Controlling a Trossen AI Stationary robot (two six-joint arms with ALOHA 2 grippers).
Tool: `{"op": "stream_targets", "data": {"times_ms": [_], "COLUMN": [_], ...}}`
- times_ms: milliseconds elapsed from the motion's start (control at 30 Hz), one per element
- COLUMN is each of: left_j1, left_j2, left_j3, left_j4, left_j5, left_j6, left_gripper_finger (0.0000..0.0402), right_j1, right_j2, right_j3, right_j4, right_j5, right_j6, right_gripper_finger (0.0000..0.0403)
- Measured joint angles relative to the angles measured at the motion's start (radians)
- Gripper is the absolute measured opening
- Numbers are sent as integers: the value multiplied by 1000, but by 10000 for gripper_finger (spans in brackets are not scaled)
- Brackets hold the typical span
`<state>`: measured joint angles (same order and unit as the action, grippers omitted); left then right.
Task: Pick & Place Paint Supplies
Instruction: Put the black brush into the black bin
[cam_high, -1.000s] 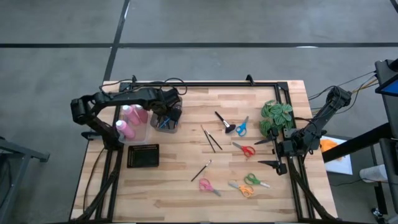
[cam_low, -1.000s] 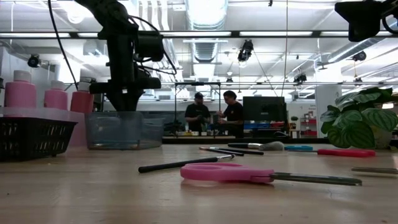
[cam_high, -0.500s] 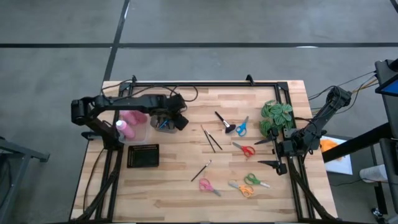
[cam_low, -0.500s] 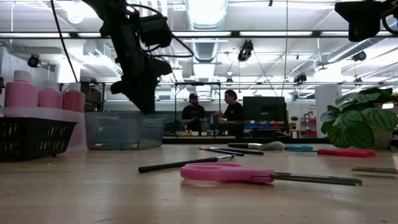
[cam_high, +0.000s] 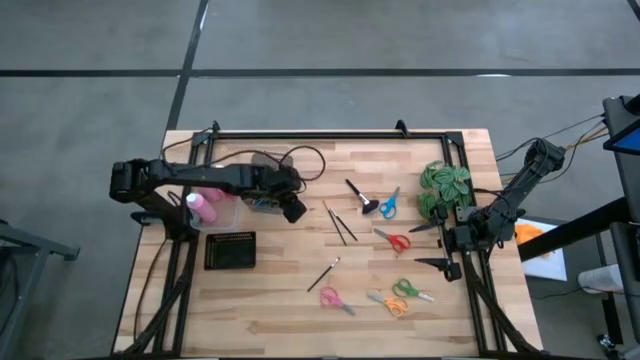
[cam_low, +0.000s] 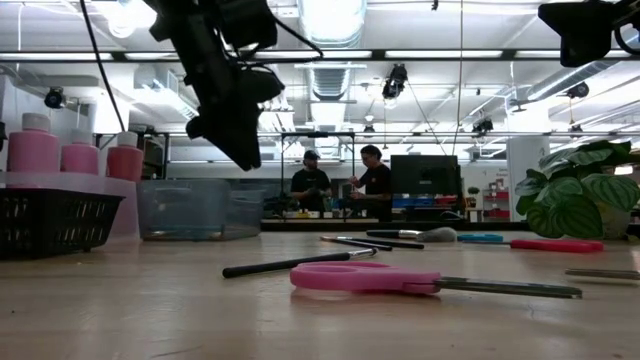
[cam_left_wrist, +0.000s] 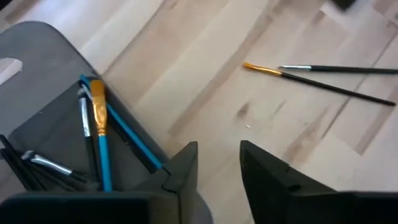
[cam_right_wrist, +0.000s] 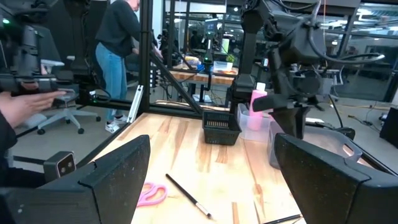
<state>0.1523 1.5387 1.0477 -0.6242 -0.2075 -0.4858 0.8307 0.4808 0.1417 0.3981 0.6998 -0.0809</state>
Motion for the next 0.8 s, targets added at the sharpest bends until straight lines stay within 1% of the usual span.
{"op": "stream_targets", "data": {"times_ms": [100, 233, 367, 467, 800], "left_j1": [-55, -137, -218, -266, -427], "left_j2": [0, 0, 0, 0, 2], "left_j3": [0, 0, 1, 1, 1], "left_j4": [3, 16, 43, 52, 93], "left_j5": [-27, -28, -28, -28, -46], "left_j6": [-20, -23, -62, -112, -317], "left_gripper_finger": [165, 222, 256, 263, 264], "right_j1": [0, 0, 0, 0, 0], "right_j2": [0, 0, 0, 0, 0], "right_j3": [0, 0, 0, 0, 0], "right_j4": [0, 0, 0, 0, 0], "right_j5": [0, 0, 0, 0, 0], "right_j6": [-1, 0, 0, 1, 0], "right_gripper_finger": [341, 341, 341, 341, 341]}}
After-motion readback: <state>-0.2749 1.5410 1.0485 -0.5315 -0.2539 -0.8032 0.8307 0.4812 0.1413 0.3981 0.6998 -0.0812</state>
